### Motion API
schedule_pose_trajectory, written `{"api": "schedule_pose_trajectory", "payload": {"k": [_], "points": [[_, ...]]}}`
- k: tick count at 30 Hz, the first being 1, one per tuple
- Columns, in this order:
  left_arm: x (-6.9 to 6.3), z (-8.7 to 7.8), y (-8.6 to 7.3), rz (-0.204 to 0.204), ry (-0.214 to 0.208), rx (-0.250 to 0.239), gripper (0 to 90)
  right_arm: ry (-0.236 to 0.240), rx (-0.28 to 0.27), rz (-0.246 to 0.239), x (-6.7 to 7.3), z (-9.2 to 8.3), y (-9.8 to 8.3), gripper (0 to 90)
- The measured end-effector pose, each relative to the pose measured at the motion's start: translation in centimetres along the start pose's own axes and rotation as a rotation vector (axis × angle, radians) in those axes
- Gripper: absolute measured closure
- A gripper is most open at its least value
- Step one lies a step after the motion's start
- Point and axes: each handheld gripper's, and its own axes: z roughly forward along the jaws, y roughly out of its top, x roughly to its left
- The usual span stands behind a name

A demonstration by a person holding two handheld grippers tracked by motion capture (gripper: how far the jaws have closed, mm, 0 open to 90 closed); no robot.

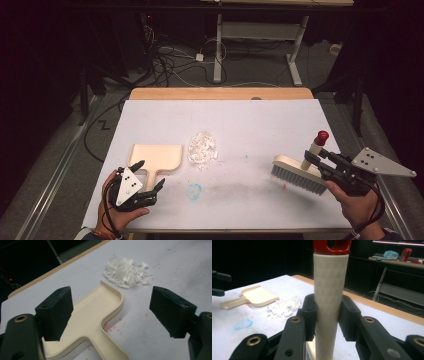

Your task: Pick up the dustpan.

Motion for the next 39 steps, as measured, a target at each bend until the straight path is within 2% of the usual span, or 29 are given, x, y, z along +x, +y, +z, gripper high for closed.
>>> {"api": "schedule_pose_trajectory", "payload": {"k": [4,8,12,14,15,16,17,18,19,21,22,24,26,27,28,31,34,36,37,39], "points": [[0.0,-0.2,-0.1,-0.004,0.006,0.007,18.2,0.016,-0.001,-0.005,0.0,0.4,0.1,70.4],[-0.1,-0.1,-0.4,-0.023,0.003,0.049,18.2,0.009,-0.001,-0.001,-0.2,0.6,0.1,70.4],[-0.1,-0.2,-1.0,-0.110,-0.003,0.104,18.2,0.002,0.003,-0.006,0.1,0.9,0.3,70.4],[-0.2,-0.4,-1.4,-0.146,0.018,0.161,18.3,0.003,0.009,-0.007,0.2,1.2,0.3,70.4],[-0.2,-0.4,-1.4,-0.146,0.018,0.161,18.6,0.002,0.011,-0.009,0.3,1.3,0.3,70.4],[0.0,-0.3,-1.6,-0.200,0.033,0.206,18.6,0.001,0.019,-0.010,0.3,1.4,0.2,70.4],[0.0,-0.3,-1.6,-0.200,0.033,0.206,18.7,0.000,0.024,-0.019,0.4,1.5,0.2,70.4],[0.4,-0.1,-1.9,-0.260,0.025,0.233,18.8,-0.002,0.025,-0.022,0.5,1.5,0.2,70.4],[0.4,-0.1,-1.9,-0.260,0.025,0.233,20.1,0.000,0.026,-0.027,0.5,1.5,0.3,70.4],[0.8,0.7,-2.2,-0.306,0.052,0.305,21.3,0.000,0.025,-0.027,0.5,1.5,0.3,70.4],[0.9,1.1,-2.3,-0.317,0.057,0.317,21.6,-0.002,0.025,-0.028,0.5,1.5,0.4,70.4],[1.1,1.5,-2.4,-0.331,0.051,0.326,22.7,-0.008,0.021,-0.032,0.4,1.6,0.4,70.4],[1.7,3.2,-2.7,-0.368,0.025,0.374,23.8,-0.012,0.021,-0.028,0.4,1.7,0.3,70.4],[1.8,3.8,-2.8,-0.377,0.017,0.384,24.1,-0.014,0.020,-0.027,0.3,1.9,0.3,70.4],[1.9,4.4,-2.8,-0.368,0.020,0.402,24.8,-0.014,0.024,-0.023,0.4,2.0,0.2,70.4],[2.3,5.3,-2.6,-0.381,0.026,0.404,24.1,-0.013,0.034,-0.027,0.5,2.2,0.1,70.4],[2.8,6.2,-2.0,-0.370,0.023,0.432,25.1,-0.015,0.039,-0.030,0.5,2.3,0.0,70.4],[3.1,6.5,-1.8,-0.372,0.019,0.442,30.6,-0.012,0.042,-0.019,0.5,2.3,-0.1,70.4],[3.5,6.8,-1.5,-0.383,0.028,0.451,36.3,-0.012,0.039,-0.013,0.5,2.3,-0.1,70.4],[3.9,7.1,-1.4,-0.375,0.010,0.466,41.0,-0.010,0.041,-0.015,0.5,2.3,-0.1,70.4]]}}
